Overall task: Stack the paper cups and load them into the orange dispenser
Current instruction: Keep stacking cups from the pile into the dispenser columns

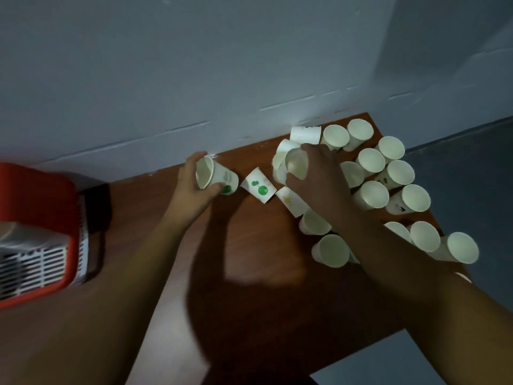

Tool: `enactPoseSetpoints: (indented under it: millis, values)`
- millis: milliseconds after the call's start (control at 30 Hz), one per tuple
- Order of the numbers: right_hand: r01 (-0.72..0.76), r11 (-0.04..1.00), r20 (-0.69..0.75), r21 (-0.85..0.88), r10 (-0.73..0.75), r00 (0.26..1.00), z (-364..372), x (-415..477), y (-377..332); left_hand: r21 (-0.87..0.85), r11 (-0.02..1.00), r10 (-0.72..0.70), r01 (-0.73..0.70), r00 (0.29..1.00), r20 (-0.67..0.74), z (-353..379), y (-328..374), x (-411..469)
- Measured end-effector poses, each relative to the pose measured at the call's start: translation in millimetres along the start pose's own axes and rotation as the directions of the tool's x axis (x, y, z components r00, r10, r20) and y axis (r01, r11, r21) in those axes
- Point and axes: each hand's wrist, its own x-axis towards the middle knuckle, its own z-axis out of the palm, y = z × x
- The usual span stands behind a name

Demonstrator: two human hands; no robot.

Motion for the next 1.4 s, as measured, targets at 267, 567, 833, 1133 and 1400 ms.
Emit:
enactPoseSetpoints:
  millis: [267,567,833,1133,1400]
  values:
    - [0.123,0.983,0.117,0.136,-0.139,0.983,55,-72,-153,0.091,0.994,-0.052,0.057,0.997,-0.051,-113,-75,-135]
    - [0.220,0.945,0.311,0.241,-0.290,0.905,134,-138,-302,0.095,0.980,-0.121,0.174,0.903,-0.411,-257,-157,-209]
    - [0.266,0.925,0.317,0.272,-0.347,0.882,172,-149,-358,0.263,0.928,-0.102,0.264,0.859,-0.502,-300,-204,-185]
    - [0.332,0.881,0.232,0.338,-0.420,0.878,202,-145,-381,0.353,0.863,-0.231,0.361,0.904,-0.360,-292,-236,-156]
    - [0.336,0.826,0.231,0.452,-0.473,0.850,230,-139,-425,0.161,0.962,-0.152,0.222,0.920,-0.362,-299,-258,-176]
